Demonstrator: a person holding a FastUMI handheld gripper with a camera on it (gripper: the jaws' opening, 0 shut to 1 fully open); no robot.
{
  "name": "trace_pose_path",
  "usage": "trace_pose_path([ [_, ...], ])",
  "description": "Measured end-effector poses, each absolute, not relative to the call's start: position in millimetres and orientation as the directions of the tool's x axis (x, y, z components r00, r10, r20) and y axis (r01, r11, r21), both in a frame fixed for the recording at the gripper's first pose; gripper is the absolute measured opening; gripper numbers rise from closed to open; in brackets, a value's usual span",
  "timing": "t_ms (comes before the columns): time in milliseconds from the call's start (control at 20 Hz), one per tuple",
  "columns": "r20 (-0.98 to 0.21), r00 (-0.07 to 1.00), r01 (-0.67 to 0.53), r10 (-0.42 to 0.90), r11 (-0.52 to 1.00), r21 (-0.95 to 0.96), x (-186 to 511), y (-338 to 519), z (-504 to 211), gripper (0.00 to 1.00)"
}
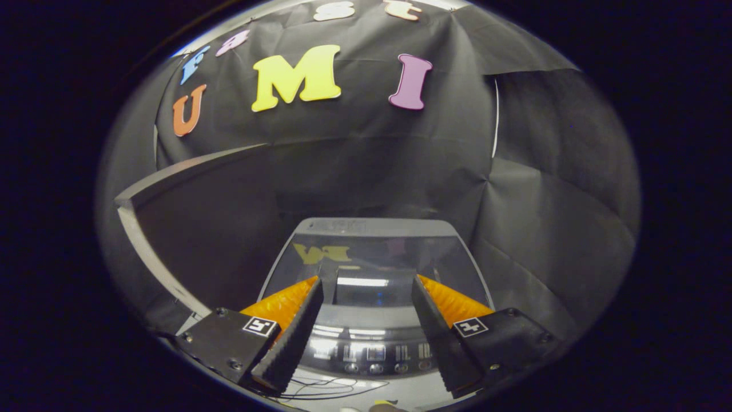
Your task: Put the clothes into the washing machine and then close the washing machine lid.
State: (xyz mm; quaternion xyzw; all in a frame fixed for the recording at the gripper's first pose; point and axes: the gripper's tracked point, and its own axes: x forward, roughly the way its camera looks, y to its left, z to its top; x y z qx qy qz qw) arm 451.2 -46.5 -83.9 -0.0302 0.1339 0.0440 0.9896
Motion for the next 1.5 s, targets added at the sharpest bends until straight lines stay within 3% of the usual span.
trace_pose_path([
  [500,-0.239,0.969,0.057,-0.059,0.998,-0.017,193,-53,-125,0.97],
  [850,-0.154,0.987,0.048,-0.043,0.999,0.025,37,-16,-108,0.97],
  [1200,-0.056,0.998,0.018,-0.019,1.000,-0.014,-28,-6,-73,0.97],
  [1500,-0.060,0.997,0.052,-0.053,0.998,-0.028,-39,-14,-74,0.97],
])
